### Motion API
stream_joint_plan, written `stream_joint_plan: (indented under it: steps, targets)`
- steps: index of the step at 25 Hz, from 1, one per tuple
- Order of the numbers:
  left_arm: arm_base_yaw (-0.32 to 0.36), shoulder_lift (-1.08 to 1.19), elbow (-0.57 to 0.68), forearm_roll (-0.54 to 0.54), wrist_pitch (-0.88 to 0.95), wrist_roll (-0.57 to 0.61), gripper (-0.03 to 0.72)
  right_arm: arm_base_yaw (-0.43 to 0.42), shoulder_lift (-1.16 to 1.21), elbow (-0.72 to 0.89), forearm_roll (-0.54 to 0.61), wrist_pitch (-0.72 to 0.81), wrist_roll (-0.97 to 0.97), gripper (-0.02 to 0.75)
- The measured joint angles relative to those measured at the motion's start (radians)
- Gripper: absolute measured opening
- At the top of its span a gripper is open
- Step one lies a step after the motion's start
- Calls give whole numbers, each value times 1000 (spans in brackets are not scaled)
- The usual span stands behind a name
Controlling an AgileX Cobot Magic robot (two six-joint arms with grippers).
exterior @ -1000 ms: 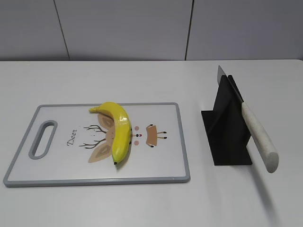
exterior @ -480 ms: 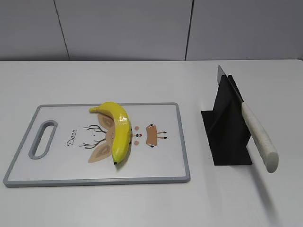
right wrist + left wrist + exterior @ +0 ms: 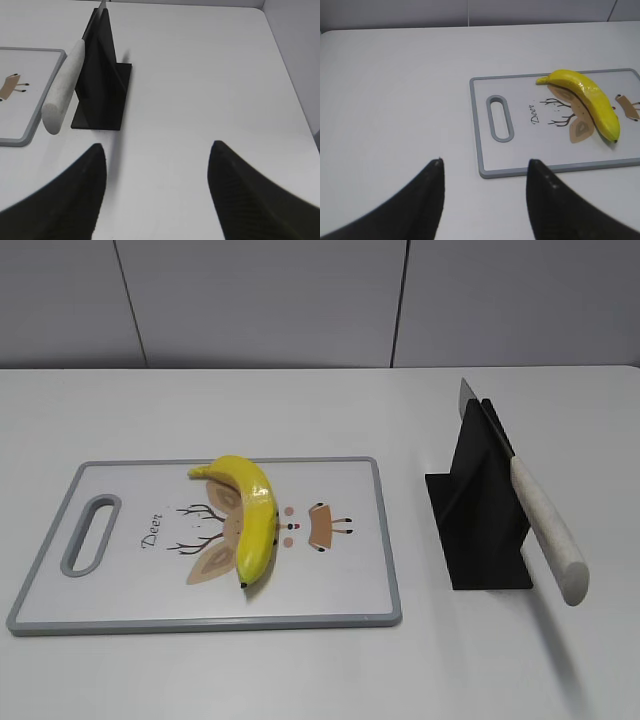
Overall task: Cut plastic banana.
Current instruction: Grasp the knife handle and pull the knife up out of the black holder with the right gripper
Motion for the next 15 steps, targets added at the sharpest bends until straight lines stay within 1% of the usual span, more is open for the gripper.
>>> stream_joint_plan:
  steps: [4,6,11,15]
  targets:
    - [0,0,0,0,0,0,509,0,2,-2,1,0,5,482]
    - [0,0,0,0,0,0,509,0,42,-16,1,18,10,481]
    - [0,0,0,0,0,0,509,0,252,-93,5,118,30,500]
    - [0,0,0,0,0,0,509,0,428,-199,9,160,30,525]
